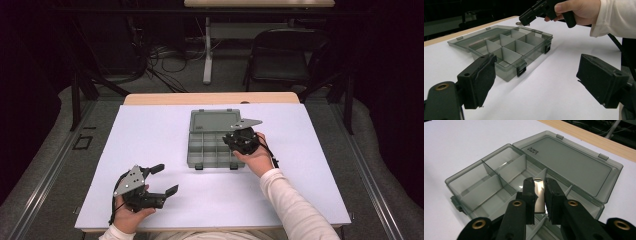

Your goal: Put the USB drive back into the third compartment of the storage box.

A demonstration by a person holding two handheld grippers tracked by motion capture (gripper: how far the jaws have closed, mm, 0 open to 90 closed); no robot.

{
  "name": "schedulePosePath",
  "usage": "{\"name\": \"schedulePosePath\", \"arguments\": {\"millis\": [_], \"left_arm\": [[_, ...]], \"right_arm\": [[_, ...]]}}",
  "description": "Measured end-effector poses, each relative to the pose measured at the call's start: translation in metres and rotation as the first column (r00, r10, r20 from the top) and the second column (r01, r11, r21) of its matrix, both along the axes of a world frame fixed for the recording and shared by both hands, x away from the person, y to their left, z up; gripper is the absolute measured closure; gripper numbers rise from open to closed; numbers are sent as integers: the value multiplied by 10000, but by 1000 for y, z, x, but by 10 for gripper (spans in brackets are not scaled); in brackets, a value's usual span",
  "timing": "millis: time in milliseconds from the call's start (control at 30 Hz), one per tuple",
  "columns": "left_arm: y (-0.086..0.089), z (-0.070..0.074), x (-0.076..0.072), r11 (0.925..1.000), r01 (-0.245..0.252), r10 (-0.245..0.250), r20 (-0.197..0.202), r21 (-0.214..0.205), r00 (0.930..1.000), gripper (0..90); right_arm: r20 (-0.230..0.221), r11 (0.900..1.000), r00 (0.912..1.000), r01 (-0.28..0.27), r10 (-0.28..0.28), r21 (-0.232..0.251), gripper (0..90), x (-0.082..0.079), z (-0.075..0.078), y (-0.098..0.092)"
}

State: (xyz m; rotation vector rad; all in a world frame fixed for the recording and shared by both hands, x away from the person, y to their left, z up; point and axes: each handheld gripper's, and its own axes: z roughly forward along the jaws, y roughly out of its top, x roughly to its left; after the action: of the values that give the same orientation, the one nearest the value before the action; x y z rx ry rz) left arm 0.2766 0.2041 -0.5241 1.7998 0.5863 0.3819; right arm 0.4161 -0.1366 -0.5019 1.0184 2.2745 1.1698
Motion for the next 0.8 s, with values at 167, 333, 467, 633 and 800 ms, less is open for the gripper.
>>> {"name": "schedulePosePath", "arguments": {"millis": [167,333,467,633,800], "left_arm": [[0,0,0,10000,33,-33,13,-43,10000,150],[0,0,0,10000,1,-1,3,3,10000,150],[0,0,0,10000,33,-33,20,-36,10000,150],[0,0,0,10000,10,-10,3,3,10000,150],[0,0,0,10000,33,-33,22,-36,10000,150]], "right_arm": [[-49,9999,9999,137,-138,-64,794,6,-6,1],[-156,9996,9996,231,-234,-170,794,11,-11,1],[-198,9994,9994,285,-289,-221,794,15,-16,3],[-196,9992,9993,303,-308,-258,794,17,-20,7],[-217,9989,9994,272,-280,-383,794,18,-25,11]]}}
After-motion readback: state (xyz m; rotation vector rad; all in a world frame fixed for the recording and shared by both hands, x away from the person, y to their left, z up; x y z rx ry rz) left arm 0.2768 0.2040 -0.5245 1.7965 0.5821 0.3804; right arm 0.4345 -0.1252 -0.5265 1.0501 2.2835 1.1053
